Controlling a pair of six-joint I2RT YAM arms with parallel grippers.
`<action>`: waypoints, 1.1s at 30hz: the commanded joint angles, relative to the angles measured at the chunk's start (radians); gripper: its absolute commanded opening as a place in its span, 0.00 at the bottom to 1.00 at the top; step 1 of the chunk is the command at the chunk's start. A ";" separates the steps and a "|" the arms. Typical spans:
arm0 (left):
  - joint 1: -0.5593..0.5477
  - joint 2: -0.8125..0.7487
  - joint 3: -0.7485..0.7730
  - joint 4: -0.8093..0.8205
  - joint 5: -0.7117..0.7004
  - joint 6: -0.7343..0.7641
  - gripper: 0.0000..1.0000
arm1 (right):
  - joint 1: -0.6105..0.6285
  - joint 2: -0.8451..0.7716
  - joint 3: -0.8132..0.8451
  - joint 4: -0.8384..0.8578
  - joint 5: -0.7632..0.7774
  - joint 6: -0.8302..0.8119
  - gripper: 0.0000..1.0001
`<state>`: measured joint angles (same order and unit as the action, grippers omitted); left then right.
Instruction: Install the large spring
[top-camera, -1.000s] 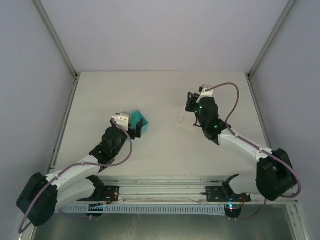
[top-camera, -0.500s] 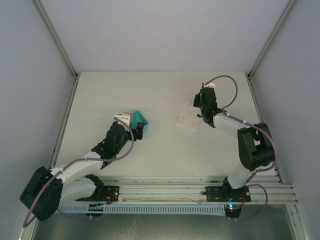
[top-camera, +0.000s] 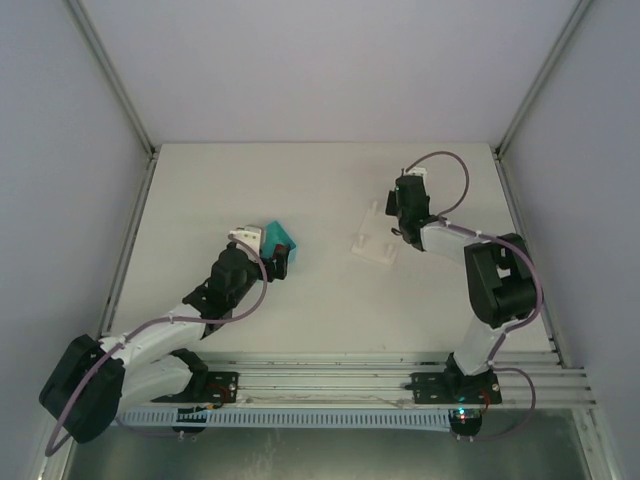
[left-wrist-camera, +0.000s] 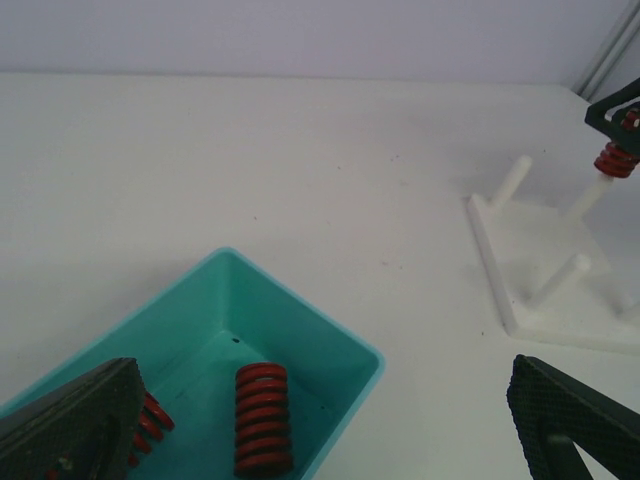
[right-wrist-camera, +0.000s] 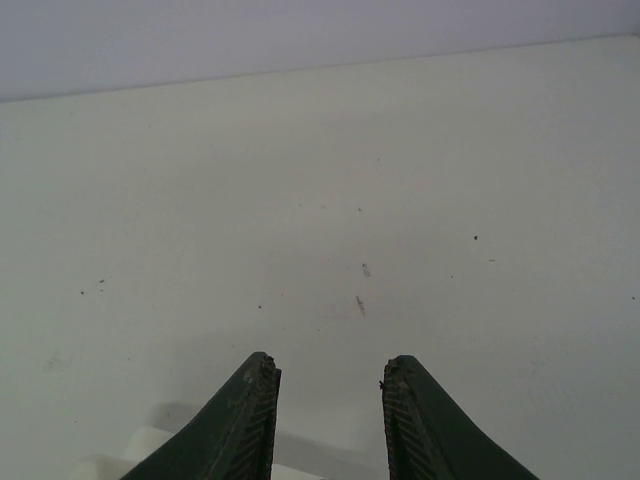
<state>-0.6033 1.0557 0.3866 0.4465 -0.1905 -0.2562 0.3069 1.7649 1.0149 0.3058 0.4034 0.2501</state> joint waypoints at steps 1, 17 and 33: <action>-0.004 -0.008 -0.014 0.020 0.009 0.007 0.99 | -0.005 0.025 0.021 0.031 0.022 -0.006 0.00; -0.004 -0.020 -0.015 0.014 -0.003 0.009 0.99 | -0.004 0.109 0.016 0.046 0.060 0.029 0.26; -0.006 -0.046 -0.005 -0.044 -0.106 -0.001 0.99 | -0.005 -0.201 0.040 -0.321 -0.054 0.040 0.71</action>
<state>-0.6052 1.0195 0.3725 0.4427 -0.2333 -0.2554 0.3069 1.7012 1.0130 0.1799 0.4114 0.2832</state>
